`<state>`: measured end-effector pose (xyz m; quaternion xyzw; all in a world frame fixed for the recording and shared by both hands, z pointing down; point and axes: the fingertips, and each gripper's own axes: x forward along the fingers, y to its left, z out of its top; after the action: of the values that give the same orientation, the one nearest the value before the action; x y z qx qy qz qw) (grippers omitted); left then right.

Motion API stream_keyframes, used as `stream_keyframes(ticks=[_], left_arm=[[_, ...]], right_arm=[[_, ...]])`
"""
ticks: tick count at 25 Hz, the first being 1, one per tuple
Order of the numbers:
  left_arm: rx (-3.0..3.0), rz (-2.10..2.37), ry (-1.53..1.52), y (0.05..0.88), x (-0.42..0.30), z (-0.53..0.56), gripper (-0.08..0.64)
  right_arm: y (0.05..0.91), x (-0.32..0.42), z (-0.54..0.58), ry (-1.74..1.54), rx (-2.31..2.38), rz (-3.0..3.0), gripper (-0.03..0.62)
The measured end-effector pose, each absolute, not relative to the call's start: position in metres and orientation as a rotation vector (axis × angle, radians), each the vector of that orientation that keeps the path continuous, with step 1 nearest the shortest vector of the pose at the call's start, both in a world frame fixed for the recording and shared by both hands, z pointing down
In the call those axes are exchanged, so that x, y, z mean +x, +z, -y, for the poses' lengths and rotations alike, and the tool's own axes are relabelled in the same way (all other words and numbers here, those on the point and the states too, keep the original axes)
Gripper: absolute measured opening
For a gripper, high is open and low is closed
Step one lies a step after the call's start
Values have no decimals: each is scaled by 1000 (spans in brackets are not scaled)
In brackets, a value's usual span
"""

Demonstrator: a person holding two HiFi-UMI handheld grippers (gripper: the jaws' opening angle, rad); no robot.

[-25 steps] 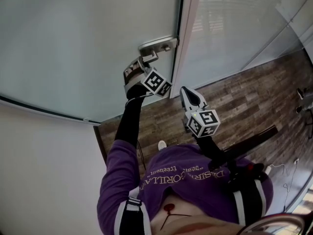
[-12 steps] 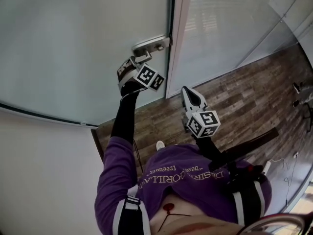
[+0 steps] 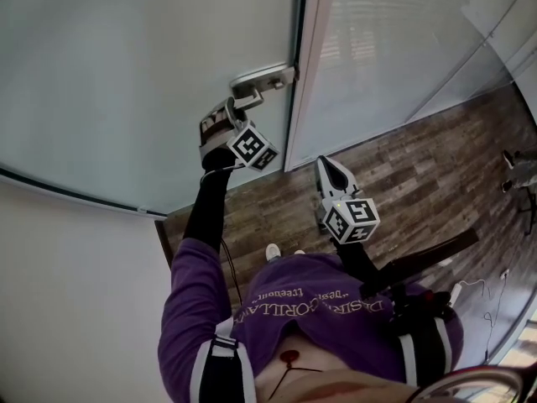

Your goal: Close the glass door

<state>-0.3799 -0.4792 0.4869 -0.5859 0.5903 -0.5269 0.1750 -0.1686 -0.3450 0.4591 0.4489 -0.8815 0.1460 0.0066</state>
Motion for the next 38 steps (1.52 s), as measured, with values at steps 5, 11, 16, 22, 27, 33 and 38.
stream_keyframes(ticks=[5, 11, 16, 22, 27, 33, 38], left_arm=[[-1584, -1731, -1352, 465, -379, 449, 149], [-1857, -2088, -996, 454, -387, 389, 147], [-2089, -2401, -577, 456, -404, 335, 2], [-2223, -2564, -132, 466, -395, 294, 2], [-2241, -2574, -168, 478, -381, 279, 2], [-2262, -2591, -175, 482, -376, 282, 2], [-2259, -2598, -154, 476, -375, 282, 2]], right_arm=[[458, -174, 345, 457, 1379, 2776, -3], [454, -193, 340, 444, 1294, 2820, -3], [448, -205, 335, 410, 1231, 2850, -3], [448, -218, 330, 389, 1149, 2874, -3], [442, -230, 323, 350, 1089, 2898, -3], [425, -245, 327, 248, 1033, 2930, -3], [412, -246, 329, 203, 1049, 2950, -3]])
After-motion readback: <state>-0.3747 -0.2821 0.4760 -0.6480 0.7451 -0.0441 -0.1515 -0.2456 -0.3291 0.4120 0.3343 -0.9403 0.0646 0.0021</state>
